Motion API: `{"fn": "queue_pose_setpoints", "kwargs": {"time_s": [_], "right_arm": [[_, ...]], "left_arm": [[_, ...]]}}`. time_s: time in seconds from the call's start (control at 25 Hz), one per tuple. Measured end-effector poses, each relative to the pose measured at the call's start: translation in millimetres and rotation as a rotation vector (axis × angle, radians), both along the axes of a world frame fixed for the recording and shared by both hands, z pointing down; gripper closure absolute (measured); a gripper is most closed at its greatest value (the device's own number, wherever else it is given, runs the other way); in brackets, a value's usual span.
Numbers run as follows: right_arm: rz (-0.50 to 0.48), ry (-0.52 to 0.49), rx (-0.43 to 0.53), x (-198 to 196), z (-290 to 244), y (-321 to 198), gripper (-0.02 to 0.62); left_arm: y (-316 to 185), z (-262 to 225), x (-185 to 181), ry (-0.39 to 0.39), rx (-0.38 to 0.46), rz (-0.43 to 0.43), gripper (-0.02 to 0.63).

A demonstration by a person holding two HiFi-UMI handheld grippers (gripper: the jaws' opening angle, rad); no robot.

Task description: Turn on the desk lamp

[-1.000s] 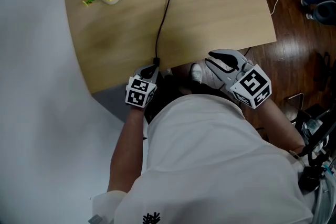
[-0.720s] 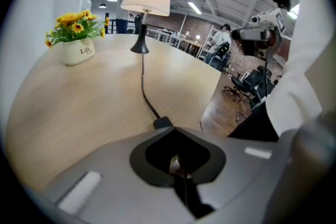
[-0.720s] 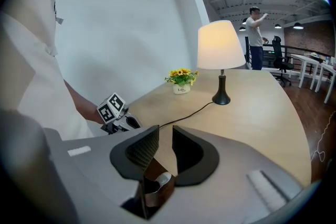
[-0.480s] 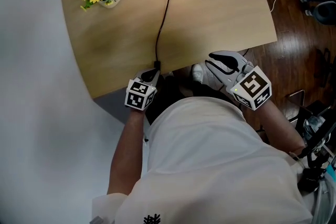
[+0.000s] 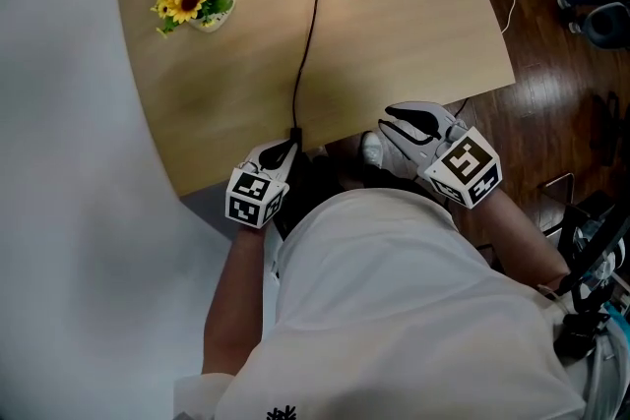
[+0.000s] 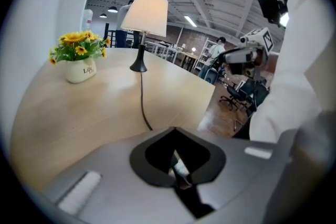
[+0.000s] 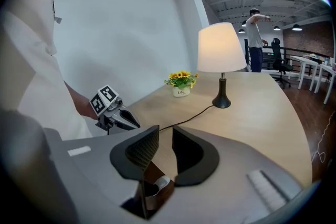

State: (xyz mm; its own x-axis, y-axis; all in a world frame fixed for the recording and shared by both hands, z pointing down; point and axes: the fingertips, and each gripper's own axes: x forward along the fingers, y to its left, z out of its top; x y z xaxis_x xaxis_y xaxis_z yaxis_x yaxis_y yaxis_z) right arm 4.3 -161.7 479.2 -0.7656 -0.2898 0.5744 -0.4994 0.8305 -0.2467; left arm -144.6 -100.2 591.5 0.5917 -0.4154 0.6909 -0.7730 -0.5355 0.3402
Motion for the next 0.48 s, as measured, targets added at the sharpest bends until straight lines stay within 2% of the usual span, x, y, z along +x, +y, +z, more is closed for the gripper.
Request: {"fn": "queue_pose_setpoints", "kwargs": {"time_s": [0.24,0.48], "right_arm": [[-0.006,-0.015,0.016,1,-3,4,0.514],[-0.007,-0.042,0.044,25,-8,19,0.514]], "left_arm": [[-2,-22,4,0.003,0.044,0.001,0.588],[4,-42,23,-0.006,0.108,-0.01,0.588]]}}
